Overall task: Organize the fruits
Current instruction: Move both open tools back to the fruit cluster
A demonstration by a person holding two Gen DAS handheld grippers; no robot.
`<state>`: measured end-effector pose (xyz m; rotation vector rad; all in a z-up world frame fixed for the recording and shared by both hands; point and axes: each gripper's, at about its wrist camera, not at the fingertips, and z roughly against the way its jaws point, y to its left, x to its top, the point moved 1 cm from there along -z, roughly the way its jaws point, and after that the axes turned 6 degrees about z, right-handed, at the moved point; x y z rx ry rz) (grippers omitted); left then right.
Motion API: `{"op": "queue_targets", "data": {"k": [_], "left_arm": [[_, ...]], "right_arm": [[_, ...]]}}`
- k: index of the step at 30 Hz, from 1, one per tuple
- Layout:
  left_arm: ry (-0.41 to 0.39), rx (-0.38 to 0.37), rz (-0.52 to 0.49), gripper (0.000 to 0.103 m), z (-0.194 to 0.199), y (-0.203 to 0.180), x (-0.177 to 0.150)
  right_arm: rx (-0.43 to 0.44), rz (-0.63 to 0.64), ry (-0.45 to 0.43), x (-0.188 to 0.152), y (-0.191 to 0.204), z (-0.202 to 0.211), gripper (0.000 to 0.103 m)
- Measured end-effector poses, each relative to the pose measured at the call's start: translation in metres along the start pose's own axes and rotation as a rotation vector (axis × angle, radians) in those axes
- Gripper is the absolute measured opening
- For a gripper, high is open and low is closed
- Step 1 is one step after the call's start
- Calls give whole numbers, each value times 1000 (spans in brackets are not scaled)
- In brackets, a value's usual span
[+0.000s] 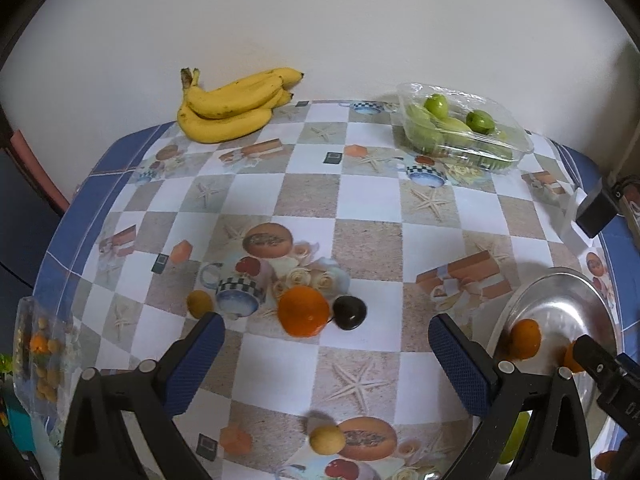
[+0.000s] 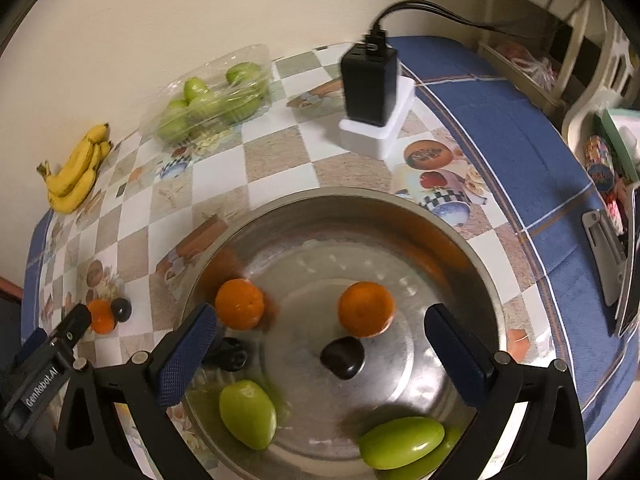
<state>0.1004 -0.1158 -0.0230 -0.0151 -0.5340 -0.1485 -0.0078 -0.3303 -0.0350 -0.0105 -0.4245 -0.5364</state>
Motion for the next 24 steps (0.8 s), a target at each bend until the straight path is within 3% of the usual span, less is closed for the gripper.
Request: {"op": "queue_targets", "data": {"k": [10, 24], "left_arm": [[30, 19, -2, 103, -3, 29, -1], [16, 85, 44, 103, 1, 84, 2]], "right_arm": [[10, 97, 22, -6, 43, 0, 103], [131, 183, 12, -11, 112, 9, 103]]}}
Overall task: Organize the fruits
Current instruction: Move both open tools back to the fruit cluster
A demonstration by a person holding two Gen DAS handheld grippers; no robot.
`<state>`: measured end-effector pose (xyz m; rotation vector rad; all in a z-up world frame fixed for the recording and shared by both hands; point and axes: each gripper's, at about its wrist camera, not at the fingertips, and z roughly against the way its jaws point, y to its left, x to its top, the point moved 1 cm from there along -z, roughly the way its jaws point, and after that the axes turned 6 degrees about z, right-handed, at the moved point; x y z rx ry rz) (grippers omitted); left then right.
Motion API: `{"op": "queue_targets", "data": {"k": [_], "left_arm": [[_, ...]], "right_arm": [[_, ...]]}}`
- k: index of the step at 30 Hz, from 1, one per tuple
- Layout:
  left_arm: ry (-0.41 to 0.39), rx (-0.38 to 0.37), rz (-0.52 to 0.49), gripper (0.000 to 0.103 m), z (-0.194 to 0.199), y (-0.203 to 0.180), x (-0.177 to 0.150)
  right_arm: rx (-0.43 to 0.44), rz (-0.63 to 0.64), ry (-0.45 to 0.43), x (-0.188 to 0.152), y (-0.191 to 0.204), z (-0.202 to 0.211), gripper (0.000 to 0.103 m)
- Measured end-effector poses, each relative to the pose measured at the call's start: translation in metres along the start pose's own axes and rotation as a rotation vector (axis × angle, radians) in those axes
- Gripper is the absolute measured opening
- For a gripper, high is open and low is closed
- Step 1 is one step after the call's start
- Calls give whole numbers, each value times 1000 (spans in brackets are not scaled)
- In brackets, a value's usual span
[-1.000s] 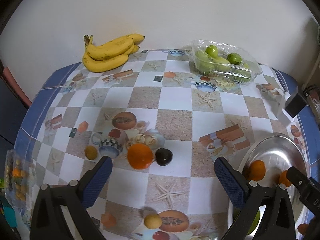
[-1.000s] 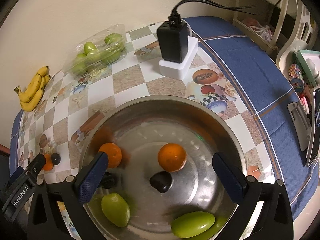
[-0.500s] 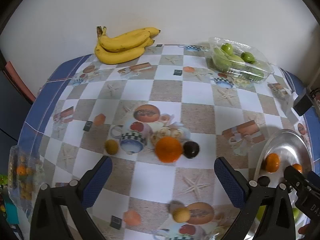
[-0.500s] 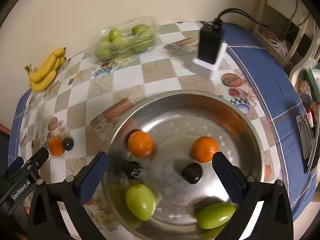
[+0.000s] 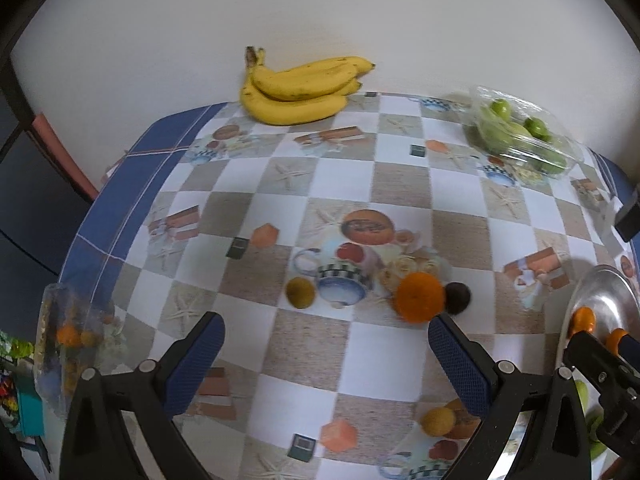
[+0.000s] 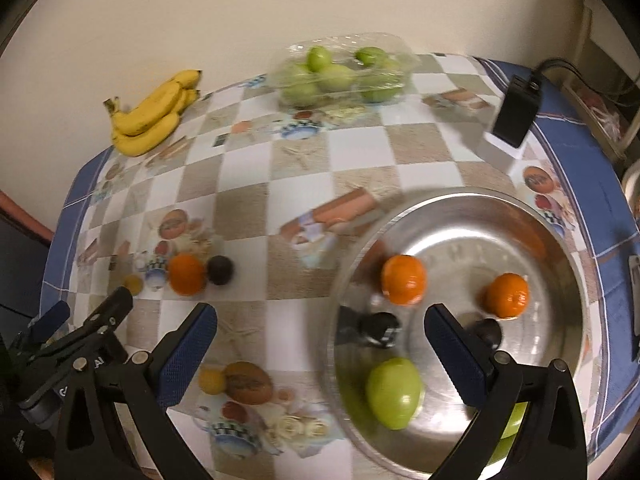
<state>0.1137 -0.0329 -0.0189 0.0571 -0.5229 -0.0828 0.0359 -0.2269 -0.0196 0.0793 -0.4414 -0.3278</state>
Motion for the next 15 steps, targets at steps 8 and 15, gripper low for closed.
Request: {"op": "queue_targets", "data": {"k": [8, 15], "left_arm": [[11, 8, 31, 103, -6, 23, 1], [35, 7, 45, 103, -13, 36, -1]], "right_arm": [[13, 51, 12, 3, 32, -6, 103], [23, 90, 30, 0, 54, -12, 103]]}}
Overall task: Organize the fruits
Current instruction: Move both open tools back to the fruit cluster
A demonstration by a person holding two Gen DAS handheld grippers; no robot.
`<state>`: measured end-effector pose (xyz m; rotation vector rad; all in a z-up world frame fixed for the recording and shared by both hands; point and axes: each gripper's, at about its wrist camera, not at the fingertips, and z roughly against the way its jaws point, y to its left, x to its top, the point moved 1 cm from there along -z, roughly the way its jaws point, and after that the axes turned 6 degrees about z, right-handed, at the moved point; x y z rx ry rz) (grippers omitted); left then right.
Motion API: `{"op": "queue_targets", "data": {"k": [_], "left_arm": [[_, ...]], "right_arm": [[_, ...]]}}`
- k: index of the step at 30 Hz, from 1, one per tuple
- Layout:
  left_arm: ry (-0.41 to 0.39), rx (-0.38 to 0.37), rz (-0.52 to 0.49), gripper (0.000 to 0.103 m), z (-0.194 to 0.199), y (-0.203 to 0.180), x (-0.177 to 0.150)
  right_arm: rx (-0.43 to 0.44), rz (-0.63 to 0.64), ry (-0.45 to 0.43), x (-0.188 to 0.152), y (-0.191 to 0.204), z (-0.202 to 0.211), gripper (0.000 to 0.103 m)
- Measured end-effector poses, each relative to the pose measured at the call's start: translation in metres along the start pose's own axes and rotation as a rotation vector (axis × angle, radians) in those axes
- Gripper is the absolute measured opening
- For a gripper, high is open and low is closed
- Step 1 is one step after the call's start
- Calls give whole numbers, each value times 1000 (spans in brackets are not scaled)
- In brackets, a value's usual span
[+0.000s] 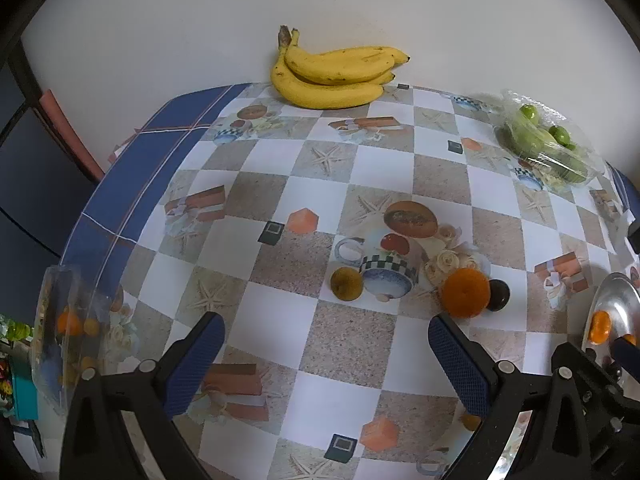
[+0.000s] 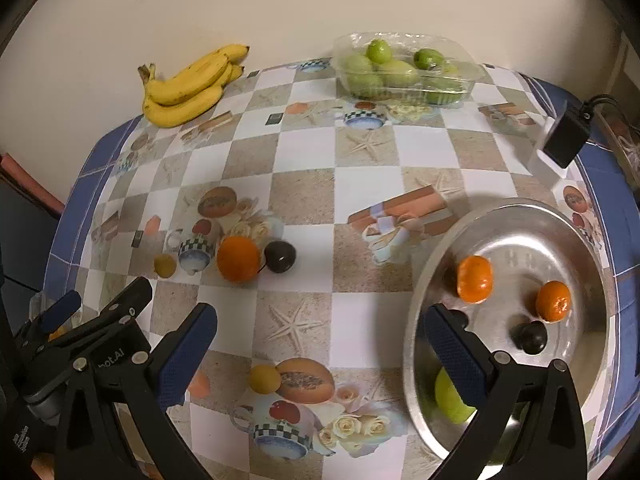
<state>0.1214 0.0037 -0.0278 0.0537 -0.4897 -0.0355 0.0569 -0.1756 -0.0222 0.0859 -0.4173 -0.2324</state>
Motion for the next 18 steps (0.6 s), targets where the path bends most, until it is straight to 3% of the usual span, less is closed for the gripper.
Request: {"op": "queue_targets", "data": {"k": [16, 18], "left_arm": [[81, 38, 32, 103, -25, 17, -12], [90, 42, 31, 103, -28, 17, -13]], "right_arm": [[6, 90, 70, -14, 25, -24, 103], [14, 101, 81, -16, 27, -29, 97]]}}
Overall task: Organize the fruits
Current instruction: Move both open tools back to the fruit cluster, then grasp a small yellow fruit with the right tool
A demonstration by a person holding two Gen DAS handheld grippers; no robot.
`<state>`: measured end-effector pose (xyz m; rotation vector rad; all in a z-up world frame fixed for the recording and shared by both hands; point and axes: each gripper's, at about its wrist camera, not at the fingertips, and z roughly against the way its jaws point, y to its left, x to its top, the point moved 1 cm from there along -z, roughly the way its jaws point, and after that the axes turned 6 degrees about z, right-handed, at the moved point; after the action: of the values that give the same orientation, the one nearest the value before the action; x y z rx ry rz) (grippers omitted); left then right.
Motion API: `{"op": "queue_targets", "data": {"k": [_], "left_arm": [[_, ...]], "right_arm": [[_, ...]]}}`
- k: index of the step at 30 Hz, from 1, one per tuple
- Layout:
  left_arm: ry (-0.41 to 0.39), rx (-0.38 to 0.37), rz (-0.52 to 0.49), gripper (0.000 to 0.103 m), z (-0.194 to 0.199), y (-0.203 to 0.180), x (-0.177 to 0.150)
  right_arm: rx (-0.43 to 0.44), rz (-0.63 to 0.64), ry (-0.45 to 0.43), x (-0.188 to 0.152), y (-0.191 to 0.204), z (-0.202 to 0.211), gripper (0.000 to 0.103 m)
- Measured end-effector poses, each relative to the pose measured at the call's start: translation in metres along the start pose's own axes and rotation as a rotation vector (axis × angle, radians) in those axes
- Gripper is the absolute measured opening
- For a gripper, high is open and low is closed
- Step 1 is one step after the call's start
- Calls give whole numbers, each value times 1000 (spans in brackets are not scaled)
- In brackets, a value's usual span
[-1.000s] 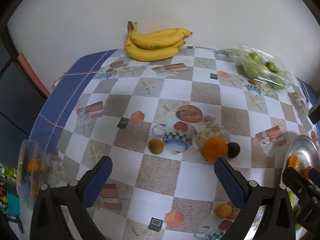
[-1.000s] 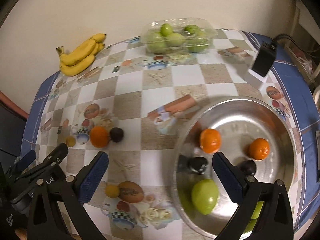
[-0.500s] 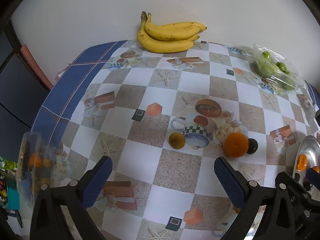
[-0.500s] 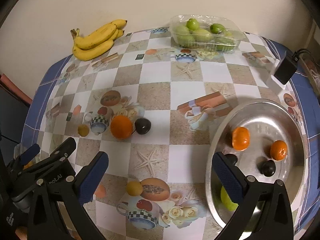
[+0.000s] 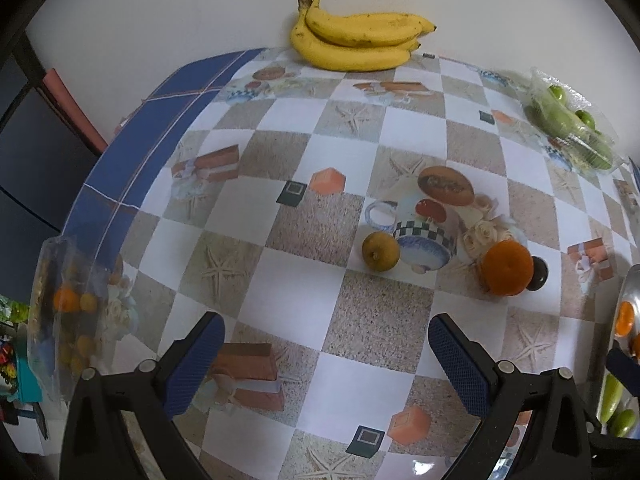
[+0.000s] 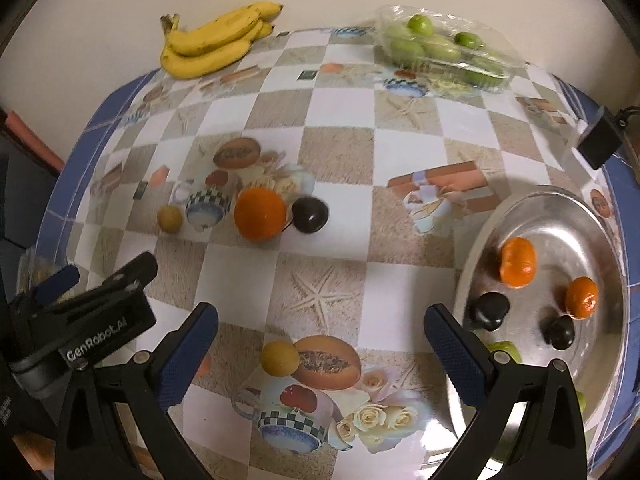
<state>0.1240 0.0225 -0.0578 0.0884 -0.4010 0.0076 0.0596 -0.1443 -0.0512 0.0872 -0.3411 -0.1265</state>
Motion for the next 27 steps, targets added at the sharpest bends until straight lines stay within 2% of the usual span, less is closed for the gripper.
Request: {"op": "queue_targets", "data": {"k": [8, 10, 14, 27], "left_arm": [[26, -8, 21, 103, -8, 2, -1], [25, -10, 23, 103, -8, 2, 0], [23, -14, 27, 103, -7, 3, 1], [18, -20, 50, 103, -5, 4, 3]], "right_arm": [[19, 25, 72, -9, 7, -19, 67], [31, 33, 80, -10, 9, -21, 63], [52, 51, 99, -14, 14, -25, 50], [71, 104, 146, -20, 26, -32, 27]]}}
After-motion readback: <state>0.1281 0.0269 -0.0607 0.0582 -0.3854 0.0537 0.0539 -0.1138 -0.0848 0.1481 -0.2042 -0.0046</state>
